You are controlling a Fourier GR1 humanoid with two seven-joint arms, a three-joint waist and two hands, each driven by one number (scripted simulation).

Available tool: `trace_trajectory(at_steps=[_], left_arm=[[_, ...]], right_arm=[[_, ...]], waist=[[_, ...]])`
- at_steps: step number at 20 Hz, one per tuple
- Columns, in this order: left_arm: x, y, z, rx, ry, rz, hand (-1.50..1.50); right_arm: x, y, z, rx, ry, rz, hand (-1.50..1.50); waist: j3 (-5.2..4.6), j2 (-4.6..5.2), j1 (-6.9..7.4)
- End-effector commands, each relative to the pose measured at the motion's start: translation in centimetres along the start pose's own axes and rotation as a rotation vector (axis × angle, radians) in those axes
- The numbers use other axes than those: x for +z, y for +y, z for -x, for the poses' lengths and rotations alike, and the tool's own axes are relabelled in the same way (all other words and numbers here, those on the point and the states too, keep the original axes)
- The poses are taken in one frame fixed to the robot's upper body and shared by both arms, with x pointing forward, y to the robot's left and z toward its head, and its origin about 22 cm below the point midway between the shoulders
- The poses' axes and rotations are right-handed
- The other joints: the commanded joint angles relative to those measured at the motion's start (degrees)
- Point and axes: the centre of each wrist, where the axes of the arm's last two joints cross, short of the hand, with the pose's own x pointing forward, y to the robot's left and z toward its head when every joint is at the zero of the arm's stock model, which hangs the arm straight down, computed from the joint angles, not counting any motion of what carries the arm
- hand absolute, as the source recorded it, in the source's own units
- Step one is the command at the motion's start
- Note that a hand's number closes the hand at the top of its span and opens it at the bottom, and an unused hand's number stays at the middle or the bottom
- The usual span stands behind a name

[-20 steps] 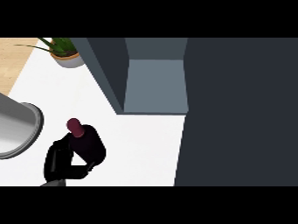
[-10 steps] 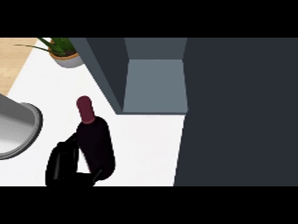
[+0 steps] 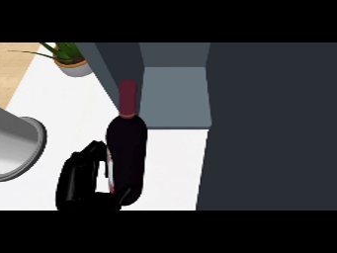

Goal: Pick up the wine, place it into the cabinet and close the cabinet

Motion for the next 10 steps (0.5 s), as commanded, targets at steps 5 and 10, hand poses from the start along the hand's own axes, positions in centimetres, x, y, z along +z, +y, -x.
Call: trace_trajectory(at_steps=[5, 10], left_arm=[[-1.6, -5.0, -1.5, -0.003, 0.001, 0.023, 1.5], [-5.4, -7.4, -2.2, 0.021, 0.035, 0.035, 1.5]], right_arm=[[0.9, -1.1, -1.6, -0.001, -0.049, 0.016, -1.5], [2.1, -2.7, -1.3, 0.024, -0.043, 0.001, -1.5]], waist=[[0.0, 0.09, -0.13], [0.02, 0.11, -0.63]])
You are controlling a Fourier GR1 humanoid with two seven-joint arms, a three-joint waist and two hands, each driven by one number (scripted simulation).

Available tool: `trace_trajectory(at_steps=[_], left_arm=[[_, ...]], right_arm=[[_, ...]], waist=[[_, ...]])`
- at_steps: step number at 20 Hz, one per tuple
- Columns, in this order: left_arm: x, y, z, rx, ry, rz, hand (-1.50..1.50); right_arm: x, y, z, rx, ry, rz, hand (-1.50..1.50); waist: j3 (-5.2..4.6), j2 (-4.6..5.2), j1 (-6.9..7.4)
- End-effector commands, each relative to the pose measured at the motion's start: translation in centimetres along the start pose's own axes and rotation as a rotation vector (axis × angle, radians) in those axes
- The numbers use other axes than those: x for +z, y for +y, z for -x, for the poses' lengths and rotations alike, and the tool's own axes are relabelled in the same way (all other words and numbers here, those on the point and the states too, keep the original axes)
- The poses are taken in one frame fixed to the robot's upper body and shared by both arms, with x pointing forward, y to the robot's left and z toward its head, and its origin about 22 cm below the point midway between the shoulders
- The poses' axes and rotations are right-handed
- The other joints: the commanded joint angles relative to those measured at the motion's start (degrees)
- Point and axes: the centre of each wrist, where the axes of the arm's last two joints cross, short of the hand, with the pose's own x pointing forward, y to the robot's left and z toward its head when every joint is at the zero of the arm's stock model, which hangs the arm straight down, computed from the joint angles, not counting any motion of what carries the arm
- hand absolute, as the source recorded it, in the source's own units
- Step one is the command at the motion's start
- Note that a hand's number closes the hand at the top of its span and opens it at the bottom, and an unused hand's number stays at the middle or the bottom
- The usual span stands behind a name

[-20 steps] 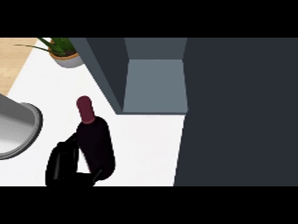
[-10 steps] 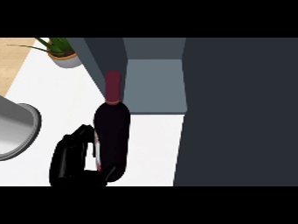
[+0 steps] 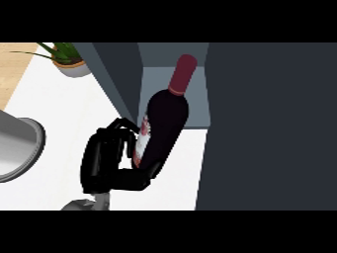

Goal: Pick up the wine, place it into the cabinet and close the cabinet

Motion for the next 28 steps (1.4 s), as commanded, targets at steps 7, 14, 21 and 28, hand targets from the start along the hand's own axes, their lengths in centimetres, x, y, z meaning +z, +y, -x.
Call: trace_trajectory(at_steps=[7, 14, 21, 28], left_arm=[[-3.5, -2.7, 2.5, -0.134, -0.013, -0.038, 1.5], [-6.1, -3.8, 5.2, -0.201, 0.015, -0.068, 1.5], [-5.8, -4.2, 7.3, -0.222, 0.032, -0.083, 1.5], [-7.1, -4.2, 8.1, -0.22, -0.003, -0.085, 1.5]], right_arm=[[0.5, -0.7, -2.1, -0.005, -0.044, 0.002, -1.5], [0.1, -0.4, -2.0, 0.002, -0.06, -0.014, -1.5], [0.0, -2.6, -2.1, 0.006, -0.044, -0.014, -1.5], [-0.3, -1.5, -3.6, -0.004, -0.052, -0.019, -1.5]], waist=[[0.0, 0.06, -0.12], [-0.03, 0.17, -0.5], [-0.02, 0.16, -0.42], [-0.04, 0.13, -0.44]])
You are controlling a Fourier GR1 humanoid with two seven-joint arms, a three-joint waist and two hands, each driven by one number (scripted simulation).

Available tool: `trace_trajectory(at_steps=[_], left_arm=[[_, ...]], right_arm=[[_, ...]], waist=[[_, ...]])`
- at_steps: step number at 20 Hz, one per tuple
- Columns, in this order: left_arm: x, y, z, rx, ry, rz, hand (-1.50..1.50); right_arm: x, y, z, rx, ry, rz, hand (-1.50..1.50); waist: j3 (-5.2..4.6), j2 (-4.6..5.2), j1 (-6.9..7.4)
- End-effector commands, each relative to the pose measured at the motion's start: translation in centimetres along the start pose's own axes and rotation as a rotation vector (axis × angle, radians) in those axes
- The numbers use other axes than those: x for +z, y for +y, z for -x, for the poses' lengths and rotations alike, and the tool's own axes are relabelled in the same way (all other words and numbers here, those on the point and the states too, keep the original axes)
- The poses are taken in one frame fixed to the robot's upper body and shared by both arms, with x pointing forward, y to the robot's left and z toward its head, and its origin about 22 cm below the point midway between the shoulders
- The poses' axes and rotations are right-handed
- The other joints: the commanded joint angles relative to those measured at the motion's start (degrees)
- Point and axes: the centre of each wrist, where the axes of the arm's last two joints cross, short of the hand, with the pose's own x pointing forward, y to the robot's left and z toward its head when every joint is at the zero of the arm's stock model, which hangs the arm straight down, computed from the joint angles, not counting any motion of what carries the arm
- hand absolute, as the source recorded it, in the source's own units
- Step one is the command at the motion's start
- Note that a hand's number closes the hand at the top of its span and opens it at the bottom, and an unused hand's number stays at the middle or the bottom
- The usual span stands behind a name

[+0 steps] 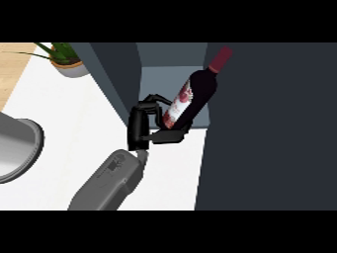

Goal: Pick up the wine, place it into the cabinet and close the cabinet

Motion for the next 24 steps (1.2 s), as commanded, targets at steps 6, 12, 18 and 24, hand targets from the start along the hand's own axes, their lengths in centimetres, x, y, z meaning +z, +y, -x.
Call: trace_trajectory(at_steps=[6, 12, 18, 24], left_arm=[[-4.4, -0.3, -0.2, 0.057, -0.004, 0.011, 1.5], [-5.9, -1.6, -1.0, 0.053, 0.02, 0.006, 1.5], [-7.4, -0.9, -0.7, 0.034, 0.019, -0.018, 1.5], [-8.3, 0.1, 0.0, -0.117, 0.06, -0.03, 1.5]], right_arm=[[0.7, 1.5, -1.1, -0.019, -0.033, -0.002, -1.5], [0.9, -0.5, 1.1, -0.048, -0.036, -0.022, -1.5], [-0.1, -0.9, 0.3, -0.043, -0.029, -0.026, -1.5], [-0.2, 0.0, 0.2, -0.037, -0.049, -0.056, -1.5]], waist=[[-0.02, 0.1, -0.46], [0.01, 0.27, -1.32], [-0.02, 0.47, -1.58], [-0.03, 0.89, -2.45]])
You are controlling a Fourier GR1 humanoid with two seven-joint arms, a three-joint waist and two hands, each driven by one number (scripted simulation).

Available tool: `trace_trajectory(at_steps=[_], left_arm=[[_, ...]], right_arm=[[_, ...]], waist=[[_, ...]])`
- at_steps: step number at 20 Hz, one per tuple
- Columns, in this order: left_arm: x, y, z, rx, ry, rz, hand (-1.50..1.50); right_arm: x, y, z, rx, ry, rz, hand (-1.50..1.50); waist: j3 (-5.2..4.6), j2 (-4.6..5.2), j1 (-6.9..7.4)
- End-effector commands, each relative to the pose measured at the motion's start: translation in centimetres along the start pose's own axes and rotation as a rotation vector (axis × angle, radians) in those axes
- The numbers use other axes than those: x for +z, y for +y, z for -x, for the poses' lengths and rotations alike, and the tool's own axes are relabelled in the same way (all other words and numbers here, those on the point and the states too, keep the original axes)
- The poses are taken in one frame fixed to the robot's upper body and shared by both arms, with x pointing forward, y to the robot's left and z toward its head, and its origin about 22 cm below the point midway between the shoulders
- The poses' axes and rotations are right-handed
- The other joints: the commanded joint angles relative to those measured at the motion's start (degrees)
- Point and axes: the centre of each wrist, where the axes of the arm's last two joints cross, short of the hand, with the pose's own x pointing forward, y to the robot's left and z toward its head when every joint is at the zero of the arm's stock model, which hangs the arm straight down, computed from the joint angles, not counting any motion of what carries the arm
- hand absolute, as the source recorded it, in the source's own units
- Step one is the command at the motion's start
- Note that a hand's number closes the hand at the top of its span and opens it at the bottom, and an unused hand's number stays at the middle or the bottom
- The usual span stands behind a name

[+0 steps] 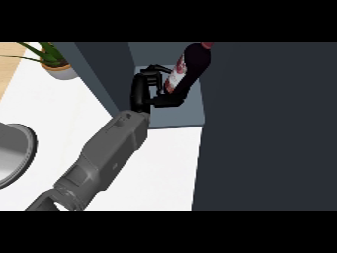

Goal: Pick up the wine, place it into the cabinet and close the cabinet

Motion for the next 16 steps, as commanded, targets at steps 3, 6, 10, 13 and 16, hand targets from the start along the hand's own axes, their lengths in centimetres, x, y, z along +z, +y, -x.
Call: trace_trajectory(at_steps=[3, 6, 10, 13, 16], left_arm=[[-0.1, 0.2, 0.5, -0.071, 0.034, -0.001, 1.5], [-0.1, 1.2, 1.4, -0.07, 0.04, -0.015, 1.5], [0.1, 1.4, 1.7, -0.082, 0.067, -0.045, 1.5], [1.1, 2.7, 3.7, -0.083, 0.089, -0.022, 1.5], [1.8, 2.9, 4.4, -0.103, 0.055, -0.029, 1.5]], right_arm=[[-1.1, 1.0, -0.1, 0.0, -0.02, -0.025, -1.5], [-1.1, 1.2, 0.6, -0.011, -0.033, -0.022, -1.5], [-0.8, 0.3, 0.1, -0.02, -0.031, -0.04, -1.5], [-1.4, 0.5, 0.0, -0.01, -0.017, -0.047, -1.5], [-1.2, 0.8, 0.4, -0.023, -0.031, -0.033, -1.5]], waist=[[-0.04, 0.35, -0.91], [-0.05, 0.61, -1.21], [-0.06, 0.72, -2.44], [-0.12, 0.96, -2.15], [-0.12, 1.01, -2.64]])
